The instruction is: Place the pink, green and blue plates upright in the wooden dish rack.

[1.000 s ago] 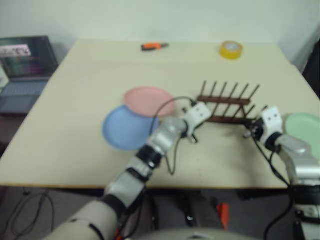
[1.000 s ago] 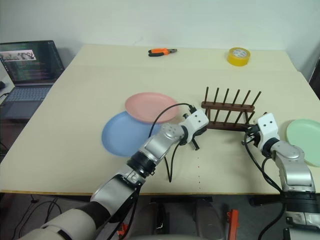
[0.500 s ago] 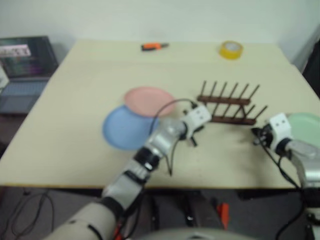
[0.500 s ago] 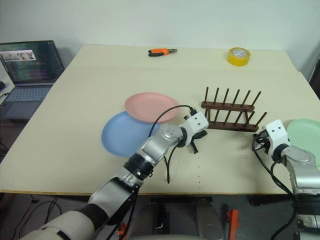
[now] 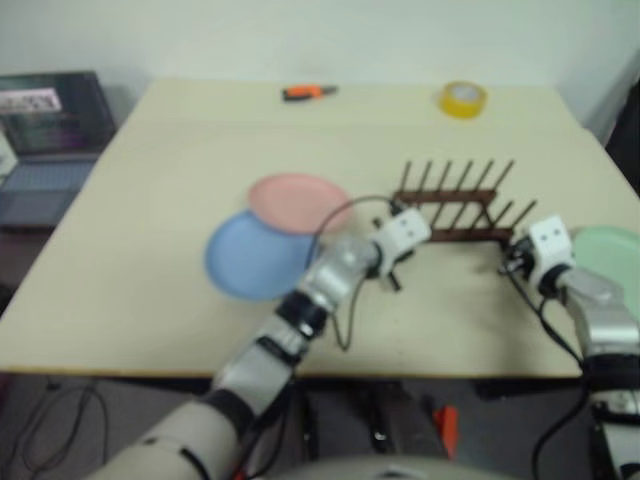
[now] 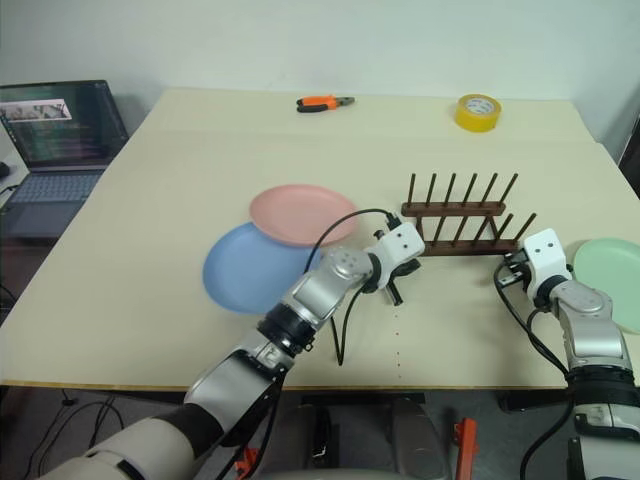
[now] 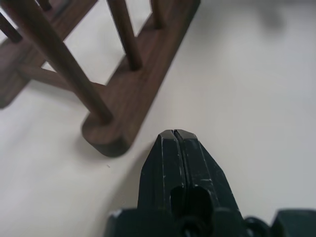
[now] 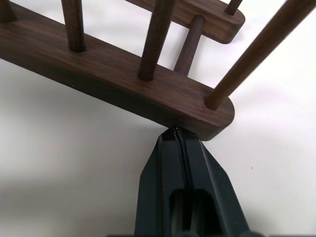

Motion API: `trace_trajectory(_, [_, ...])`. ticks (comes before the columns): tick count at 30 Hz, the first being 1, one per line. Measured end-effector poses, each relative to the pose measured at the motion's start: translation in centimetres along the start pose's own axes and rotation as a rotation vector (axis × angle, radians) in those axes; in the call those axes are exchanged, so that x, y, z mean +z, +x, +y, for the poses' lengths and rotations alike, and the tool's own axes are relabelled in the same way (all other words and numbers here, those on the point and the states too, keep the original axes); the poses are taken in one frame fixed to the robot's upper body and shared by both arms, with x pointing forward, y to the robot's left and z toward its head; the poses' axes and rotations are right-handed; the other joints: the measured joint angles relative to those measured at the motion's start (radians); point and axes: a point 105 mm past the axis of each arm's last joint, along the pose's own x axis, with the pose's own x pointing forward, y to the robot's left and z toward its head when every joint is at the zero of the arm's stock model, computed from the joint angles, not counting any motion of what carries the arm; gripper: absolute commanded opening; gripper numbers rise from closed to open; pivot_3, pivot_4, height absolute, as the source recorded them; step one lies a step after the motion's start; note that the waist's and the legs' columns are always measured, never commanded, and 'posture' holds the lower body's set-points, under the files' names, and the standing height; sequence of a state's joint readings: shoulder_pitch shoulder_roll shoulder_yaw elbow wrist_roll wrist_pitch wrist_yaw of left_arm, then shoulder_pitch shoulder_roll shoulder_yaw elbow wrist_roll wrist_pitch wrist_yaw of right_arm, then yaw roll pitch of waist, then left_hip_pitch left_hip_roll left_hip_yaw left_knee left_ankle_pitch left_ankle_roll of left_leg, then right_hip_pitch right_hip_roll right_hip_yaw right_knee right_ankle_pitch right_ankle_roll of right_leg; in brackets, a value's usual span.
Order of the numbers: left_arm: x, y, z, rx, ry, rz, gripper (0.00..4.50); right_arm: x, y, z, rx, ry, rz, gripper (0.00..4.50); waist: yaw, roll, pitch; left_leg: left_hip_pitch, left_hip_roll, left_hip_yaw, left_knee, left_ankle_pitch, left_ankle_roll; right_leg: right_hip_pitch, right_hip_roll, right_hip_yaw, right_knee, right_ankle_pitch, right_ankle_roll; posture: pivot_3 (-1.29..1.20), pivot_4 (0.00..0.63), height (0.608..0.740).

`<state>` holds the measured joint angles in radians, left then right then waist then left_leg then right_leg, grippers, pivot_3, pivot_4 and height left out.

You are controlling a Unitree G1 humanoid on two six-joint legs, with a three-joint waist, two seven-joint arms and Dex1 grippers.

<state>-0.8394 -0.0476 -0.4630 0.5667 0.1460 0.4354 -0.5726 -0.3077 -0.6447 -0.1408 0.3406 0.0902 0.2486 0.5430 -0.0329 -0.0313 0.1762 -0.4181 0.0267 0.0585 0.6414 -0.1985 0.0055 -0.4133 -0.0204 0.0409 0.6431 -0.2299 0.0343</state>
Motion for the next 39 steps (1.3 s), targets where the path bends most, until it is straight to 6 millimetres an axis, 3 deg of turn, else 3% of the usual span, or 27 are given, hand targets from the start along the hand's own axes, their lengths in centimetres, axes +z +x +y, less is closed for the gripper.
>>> trace_trajectory(23, [-0.1, 0.7, 2.5, 0.141, 0.002, -0.008, 0.01, 1.4, 2.4, 0.6, 0.002, -0.026, -0.054, 0.0, 0.0, 0.0, 0.0, -0.001, 0.0, 0.001, -0.001, 0.0, 0.0, -0.001, 0.0, 0.001, 0.0, 0.002, 0.003, 0.0, 0.15, 0.74])
trace_trajectory(39, [-0.3, 0.6, 3.0, 0.144, 0.021, -0.001, 0.01, 1.8, 2.3, 0.8, 0.011, -0.058, -0.07, 0.0, 0.0, 0.0, 0.0, -0.001, 0.0, 0.001, -0.002, 0.0, 0.0, -0.002, 0.0, 0.001, 0.0, 0.003, 0.005, 0.0, 0.15, 0.74])
